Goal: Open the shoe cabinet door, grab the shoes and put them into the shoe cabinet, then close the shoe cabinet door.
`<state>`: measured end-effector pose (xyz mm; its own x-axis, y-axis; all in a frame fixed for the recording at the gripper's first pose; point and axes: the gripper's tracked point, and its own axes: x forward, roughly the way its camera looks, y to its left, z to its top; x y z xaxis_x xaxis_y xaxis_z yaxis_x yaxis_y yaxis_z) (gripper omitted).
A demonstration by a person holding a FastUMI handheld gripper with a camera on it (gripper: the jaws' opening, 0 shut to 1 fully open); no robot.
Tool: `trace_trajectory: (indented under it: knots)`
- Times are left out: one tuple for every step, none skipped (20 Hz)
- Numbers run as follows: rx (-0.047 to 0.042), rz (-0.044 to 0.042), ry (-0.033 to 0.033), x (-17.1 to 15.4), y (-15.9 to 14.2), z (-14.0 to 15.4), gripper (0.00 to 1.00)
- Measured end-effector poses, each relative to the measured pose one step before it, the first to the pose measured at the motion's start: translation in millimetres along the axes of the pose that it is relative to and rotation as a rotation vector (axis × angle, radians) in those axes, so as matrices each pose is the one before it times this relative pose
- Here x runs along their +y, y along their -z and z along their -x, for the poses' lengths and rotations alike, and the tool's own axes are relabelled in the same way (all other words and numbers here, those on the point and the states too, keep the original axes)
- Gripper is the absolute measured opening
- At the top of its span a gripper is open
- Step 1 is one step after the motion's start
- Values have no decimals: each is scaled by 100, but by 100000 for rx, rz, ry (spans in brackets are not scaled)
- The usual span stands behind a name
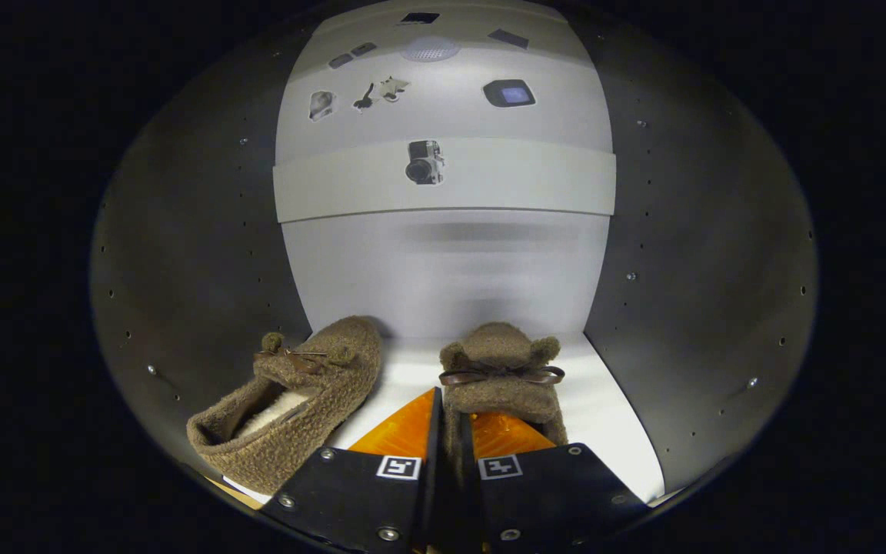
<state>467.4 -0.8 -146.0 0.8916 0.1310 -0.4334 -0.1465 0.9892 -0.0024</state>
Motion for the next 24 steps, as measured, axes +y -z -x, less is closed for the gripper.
trace_trajectory:
  knots:
    - [67,193,270,215,-38,-293,15]
    - [244,96,-127,221,21,-35,18]
    - [-236,260,407,45,-5,230,20]
    - [-4,385,14,97,-32,245,24]
    - [189,211,186,118,111,179,26]
    - [162,202,195,89,-16,345,28]
    - [-535,233,537,-3,-116,428,29]
    - [-720,380,543,-29,-129,342,29]
    - [-75,-75,359,-1,47,483,30]
    - [-357,-769,-352,95,-39,604,30]
    - [-528,-765,-134,89,-39,574,30]
    - [-1213,-620,274,19,-257,746,30]
    - [-1608,-425,-135,150,-331,821,30]
    - [-911,135,-73,251,-227,863,30]
    - [-411,474,227,173,-97,908,30]
    - [-871,663,368,187,-245,961,30]
    - [-1107,1142,989,52,-272,1028,30]
    - [-1080,929,607,158,-164,1317,30]
    - [-962,284,392,186,-189,1322,30]
    - [-872,68,-90,309,-182,1271,30]
    - [-967,4,241,224,-144,1419,30]
    - [-1137,481,226,219,-185,1464,30]
    - [-743,519,14,251,-2,1488,30]
    - [-364,331,346,185,31,1582,30]
